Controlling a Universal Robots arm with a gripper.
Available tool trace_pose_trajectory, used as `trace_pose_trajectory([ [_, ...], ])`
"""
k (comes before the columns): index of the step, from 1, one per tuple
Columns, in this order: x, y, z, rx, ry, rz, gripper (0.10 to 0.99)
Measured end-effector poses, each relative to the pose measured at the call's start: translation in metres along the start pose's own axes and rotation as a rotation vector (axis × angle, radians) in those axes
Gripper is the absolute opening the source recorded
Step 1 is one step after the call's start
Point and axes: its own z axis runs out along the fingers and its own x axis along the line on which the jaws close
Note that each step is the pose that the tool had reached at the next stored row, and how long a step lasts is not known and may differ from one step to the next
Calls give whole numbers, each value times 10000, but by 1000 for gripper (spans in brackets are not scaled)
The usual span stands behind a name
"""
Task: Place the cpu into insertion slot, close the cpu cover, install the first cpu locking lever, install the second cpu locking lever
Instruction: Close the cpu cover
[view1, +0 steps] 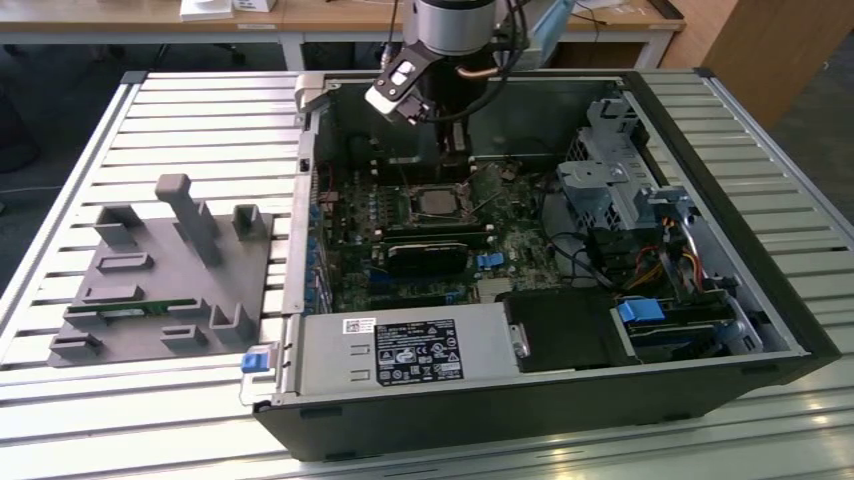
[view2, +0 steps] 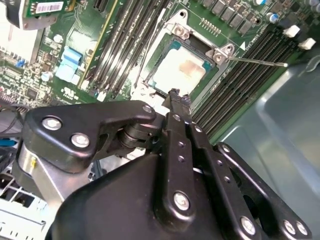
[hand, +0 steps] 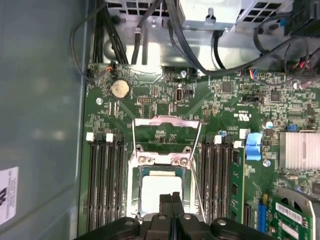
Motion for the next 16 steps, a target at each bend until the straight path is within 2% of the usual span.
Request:
trace_pose_trajectory([
  [4,-3,6,-109,1,0,0,106],
  [6,-4,13,-136,1,0,-2,106],
  [16,-5,214,-123,16,3,-1,106],
])
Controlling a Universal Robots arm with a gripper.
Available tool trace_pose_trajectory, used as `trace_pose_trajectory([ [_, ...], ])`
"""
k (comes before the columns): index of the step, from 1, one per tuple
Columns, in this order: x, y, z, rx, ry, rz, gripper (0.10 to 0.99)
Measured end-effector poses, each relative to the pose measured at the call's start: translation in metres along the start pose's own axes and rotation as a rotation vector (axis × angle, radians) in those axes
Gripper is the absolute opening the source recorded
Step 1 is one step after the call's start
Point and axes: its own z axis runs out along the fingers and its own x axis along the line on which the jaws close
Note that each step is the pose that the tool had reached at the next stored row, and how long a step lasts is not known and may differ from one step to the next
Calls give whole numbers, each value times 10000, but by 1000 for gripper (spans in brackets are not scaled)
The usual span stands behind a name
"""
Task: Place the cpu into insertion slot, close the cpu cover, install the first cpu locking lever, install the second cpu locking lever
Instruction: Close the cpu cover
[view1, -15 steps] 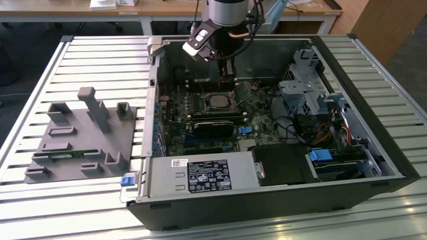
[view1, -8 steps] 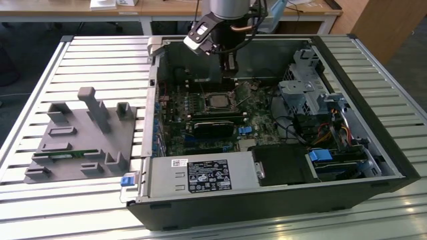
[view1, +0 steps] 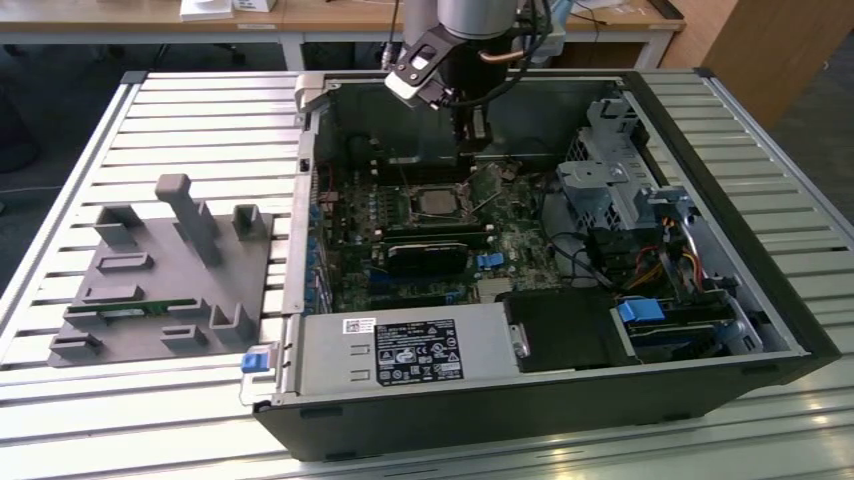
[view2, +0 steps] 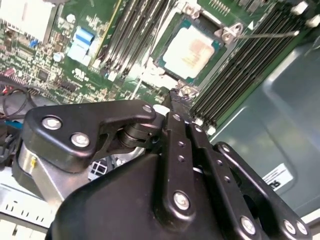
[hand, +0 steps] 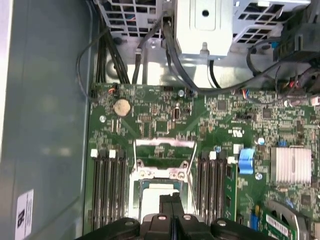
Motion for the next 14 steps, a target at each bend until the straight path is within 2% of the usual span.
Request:
trace_pose_trajectory([
  [5,-3,42,56,35,-1,0,106],
  [12,-5,192,89,134,-1,-3,106],
  [14,-5,217,94,137,-1,-3,106],
])
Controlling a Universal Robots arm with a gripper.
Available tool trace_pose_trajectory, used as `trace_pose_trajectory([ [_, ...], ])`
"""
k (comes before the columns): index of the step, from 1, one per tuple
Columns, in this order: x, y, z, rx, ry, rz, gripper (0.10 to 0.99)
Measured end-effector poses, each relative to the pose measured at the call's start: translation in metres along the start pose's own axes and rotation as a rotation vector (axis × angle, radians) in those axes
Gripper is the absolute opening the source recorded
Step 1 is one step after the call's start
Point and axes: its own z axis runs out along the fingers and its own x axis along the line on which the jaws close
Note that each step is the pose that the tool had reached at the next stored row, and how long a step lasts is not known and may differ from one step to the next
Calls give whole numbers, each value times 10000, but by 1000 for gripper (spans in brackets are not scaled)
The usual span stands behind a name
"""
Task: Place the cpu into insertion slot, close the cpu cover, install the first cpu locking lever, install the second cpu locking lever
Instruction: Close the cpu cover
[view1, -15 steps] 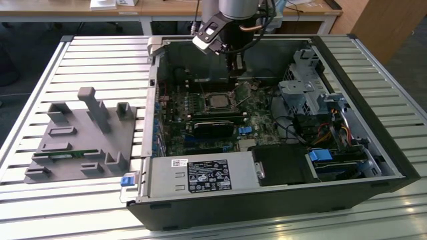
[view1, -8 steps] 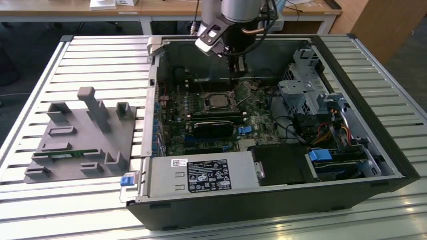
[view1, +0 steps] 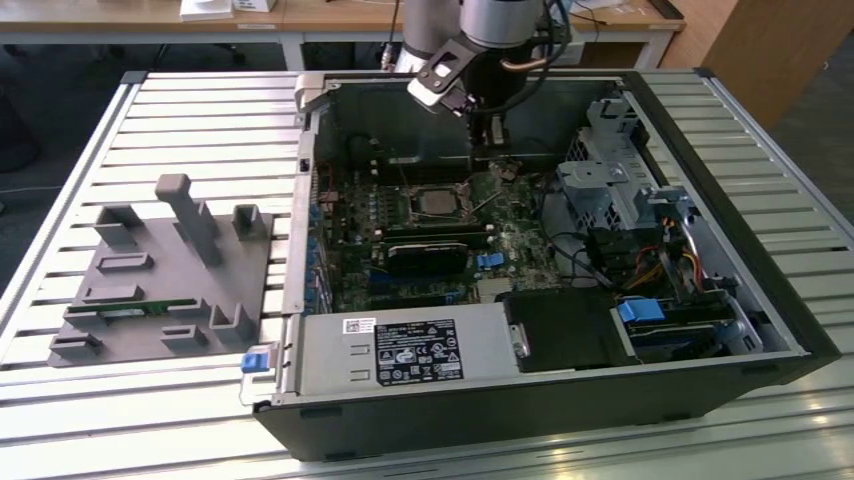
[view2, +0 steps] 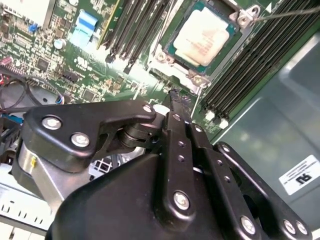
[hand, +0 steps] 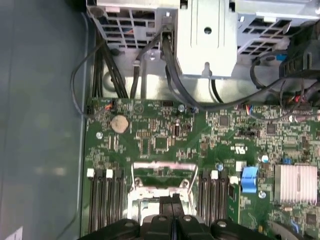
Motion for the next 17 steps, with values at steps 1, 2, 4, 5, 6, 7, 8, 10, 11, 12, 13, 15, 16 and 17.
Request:
trace_pose_trajectory([
  [1,0,10,3,0,0,0,106],
  [2,0,21,5,1,-1,0,106],
  [4,0,47,10,0,0,-3,106],
  [5,0,63,14,0,2,-7,106],
  [6,0,81,18,2,1,-8,106],
  [7,0,95,22,4,1,-8,106],
  [8,-1,105,27,5,1,-8,106],
  [10,-1,123,34,6,0,-8,106],
  [11,-1,134,37,6,0,-8,106],
  [12,-1,147,39,7,-1,-8,106],
  [13,-1,162,41,8,-1,-8,106],
  [15,-1,196,45,9,0,-7,106],
  [16,-1,214,46,10,1,-7,106],
  [17,-1,232,48,11,2,-8,106],
])
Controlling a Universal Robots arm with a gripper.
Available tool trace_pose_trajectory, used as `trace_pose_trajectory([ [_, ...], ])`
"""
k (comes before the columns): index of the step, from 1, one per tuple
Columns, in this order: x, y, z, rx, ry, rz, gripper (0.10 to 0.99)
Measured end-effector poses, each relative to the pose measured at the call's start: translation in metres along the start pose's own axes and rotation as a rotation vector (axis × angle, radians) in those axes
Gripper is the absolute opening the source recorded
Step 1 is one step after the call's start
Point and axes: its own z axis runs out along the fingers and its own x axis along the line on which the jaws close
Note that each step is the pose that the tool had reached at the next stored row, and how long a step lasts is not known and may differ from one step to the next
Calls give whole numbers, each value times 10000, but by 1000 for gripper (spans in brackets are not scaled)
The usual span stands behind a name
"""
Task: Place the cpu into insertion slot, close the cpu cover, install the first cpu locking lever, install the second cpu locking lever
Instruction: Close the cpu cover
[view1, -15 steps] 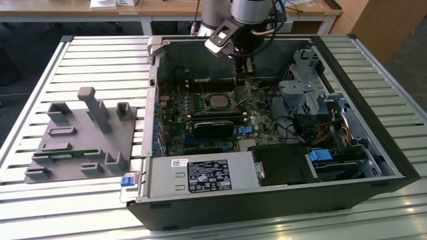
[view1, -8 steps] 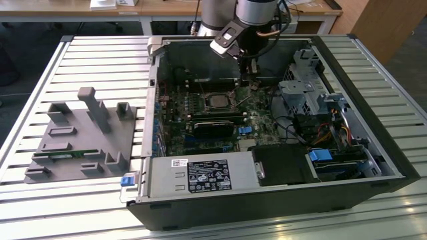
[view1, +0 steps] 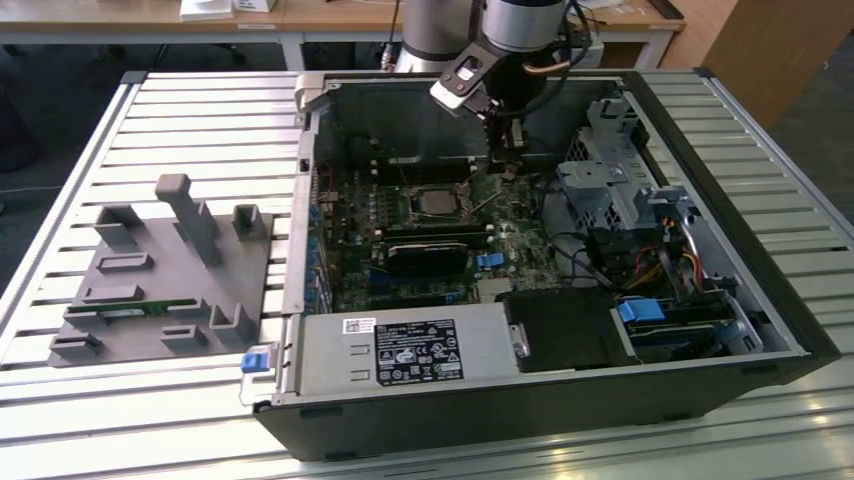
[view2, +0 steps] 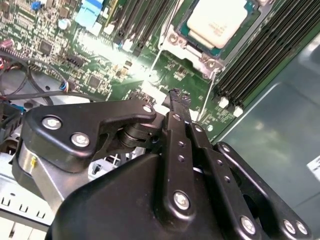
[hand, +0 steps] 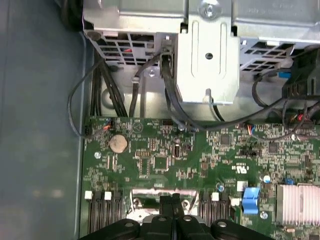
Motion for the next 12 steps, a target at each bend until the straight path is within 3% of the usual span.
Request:
trace_pose_trajectory([
  [12,36,121,19,5,-9,0,106],
])
